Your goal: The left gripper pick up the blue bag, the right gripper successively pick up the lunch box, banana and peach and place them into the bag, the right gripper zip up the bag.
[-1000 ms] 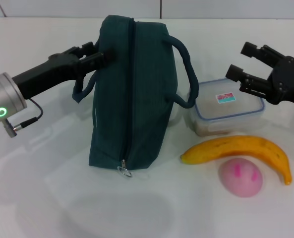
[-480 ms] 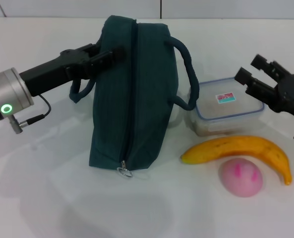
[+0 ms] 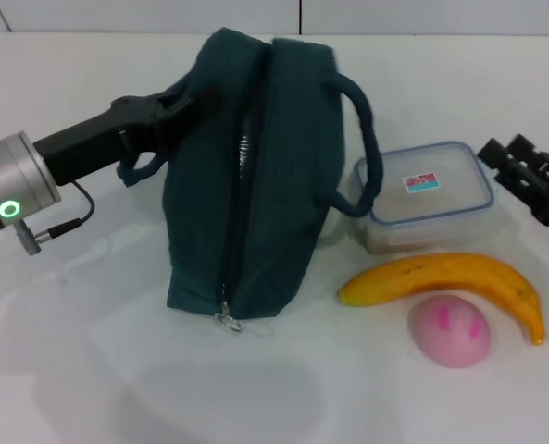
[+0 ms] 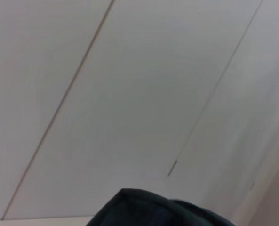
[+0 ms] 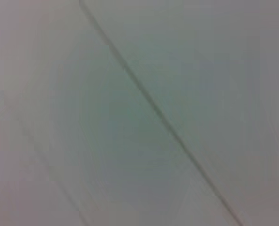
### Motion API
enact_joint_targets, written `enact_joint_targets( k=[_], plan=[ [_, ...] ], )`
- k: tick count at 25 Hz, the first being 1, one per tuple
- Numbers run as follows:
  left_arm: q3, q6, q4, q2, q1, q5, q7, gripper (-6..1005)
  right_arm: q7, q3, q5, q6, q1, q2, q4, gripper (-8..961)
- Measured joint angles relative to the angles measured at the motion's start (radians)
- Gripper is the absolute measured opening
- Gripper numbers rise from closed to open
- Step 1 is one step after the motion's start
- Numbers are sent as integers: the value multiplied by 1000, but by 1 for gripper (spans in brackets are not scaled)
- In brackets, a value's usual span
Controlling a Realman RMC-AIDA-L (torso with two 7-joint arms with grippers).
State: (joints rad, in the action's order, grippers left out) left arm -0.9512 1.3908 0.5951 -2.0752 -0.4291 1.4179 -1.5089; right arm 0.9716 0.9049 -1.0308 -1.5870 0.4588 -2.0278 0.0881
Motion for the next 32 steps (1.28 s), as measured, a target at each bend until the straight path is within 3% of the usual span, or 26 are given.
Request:
enact_joint_targets(
  k=[6,12,19,32],
  plan=[
    [-3,14,-1,-3,-14,5,4,44,77,-65,2,58,-6,0,30,869],
    [-4,8,-5,-6,-28,17,10,41,132,-227,-6,63,-37,0,88,870],
    [-2,4,-15,-10,-35,13,52,41,277,-243,-11,68,-38,0,101,870],
    [2,6,-16,-11,-42,8,83,41,499,-305,-105,245,27,0,129,869]
  ],
)
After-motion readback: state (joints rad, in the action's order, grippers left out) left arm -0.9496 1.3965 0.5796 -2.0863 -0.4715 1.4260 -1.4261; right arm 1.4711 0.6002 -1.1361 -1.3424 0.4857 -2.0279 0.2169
